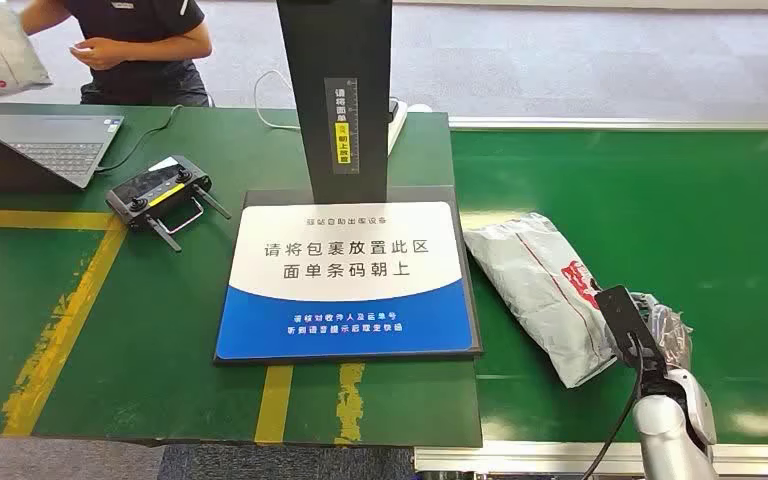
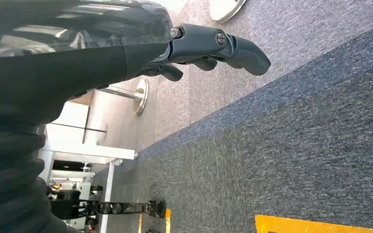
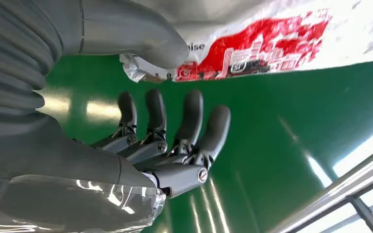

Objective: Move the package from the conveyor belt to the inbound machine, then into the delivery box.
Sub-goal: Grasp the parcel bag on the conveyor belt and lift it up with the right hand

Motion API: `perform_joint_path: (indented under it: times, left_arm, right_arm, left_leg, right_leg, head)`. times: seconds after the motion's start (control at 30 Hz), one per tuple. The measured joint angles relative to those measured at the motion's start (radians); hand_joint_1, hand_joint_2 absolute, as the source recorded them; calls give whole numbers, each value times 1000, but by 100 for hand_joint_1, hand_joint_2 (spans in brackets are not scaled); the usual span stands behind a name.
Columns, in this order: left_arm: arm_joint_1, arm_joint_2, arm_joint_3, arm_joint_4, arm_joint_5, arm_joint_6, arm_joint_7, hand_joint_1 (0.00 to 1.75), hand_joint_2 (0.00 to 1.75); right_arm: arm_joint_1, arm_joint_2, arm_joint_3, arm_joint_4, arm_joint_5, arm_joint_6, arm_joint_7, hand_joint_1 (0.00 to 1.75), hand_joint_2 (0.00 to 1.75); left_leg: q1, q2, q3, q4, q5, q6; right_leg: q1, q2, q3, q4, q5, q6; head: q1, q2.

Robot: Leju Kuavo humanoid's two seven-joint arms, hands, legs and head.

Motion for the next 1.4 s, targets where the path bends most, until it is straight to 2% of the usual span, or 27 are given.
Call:
perform_joint_path:
  times: [0.13, 0.33, 0.7, 1.03, 1.07, 1.17, 1.2, 1.4]
  left_arm:
    - [0, 0, -3, 0, -4, -7, 0, 0, 175]
    - [0, 0, -5, 0, -8, -11, 0, 0, 175]
    - [0, 0, -16, 0, -9, -5, 27, 0, 175]
    - [0, 0, -16, 0, 4, 8, 30, 0, 175]
    - [0, 0, -16, 0, 4, 8, 30, 0, 175]
    - [0, 0, -16, 0, 6, 11, 30, 0, 175]
    - [0, 0, -16, 0, 8, 13, 30, 0, 175]
    - [0, -2, -16, 0, 24, 27, 27, 0, 175]
  right_arm:
    - [-29, -1, 0, 42, -34, 59, -11, 0, 175]
    - [-144, -40, 10, 230, -19, 145, -19, 0, 175]
    - [-327, -107, 89, 515, 52, 319, 87, 0, 175]
    - [-392, -117, 122, 620, 55, 350, 82, 3, 175]
    - [-395, -117, 123, 626, 55, 350, 81, 41, 175]
    - [-402, -117, 125, 640, 51, 349, 69, 168, 175]
    - [-403, -117, 125, 644, 49, 348, 59, 175, 175]
    - [-406, -116, 125, 651, 30, 326, 2, 175, 175]
  left_leg:
    - [0, 0, 0, 0, 0, 0]
    - [0, 0, 0, 0, 0, 0]
    - [0, 0, 0, 0, 0, 0]
    - [0, 0, 0, 0, 0, 0]
    - [0, 0, 0, 0, 0, 0]
    - [0, 0, 0, 0, 0, 0]
    - [0, 0, 0, 0, 0, 0]
    - [0, -1, 0, 0, 0, 0]
  right_leg:
    - [0, 0, 0, 0, 0, 0]
    - [0, 0, 0, 0, 1, 0]
    - [0, 0, 0, 0, 0, 0]
    - [0, 0, 0, 0, 0, 0]
    - [0, 0, 0, 0, 0, 0]
    - [0, 0, 0, 0, 0, 0]
    - [0, 0, 0, 0, 0, 0]
    - [0, 0, 0, 0, 0, 0]
  head:
    - [0, 0]
    - [0, 0]
    - [0, 0]
    - [0, 0]
    - [0, 0]
    - [0, 0]
    - [0, 0]
    - [0, 0]
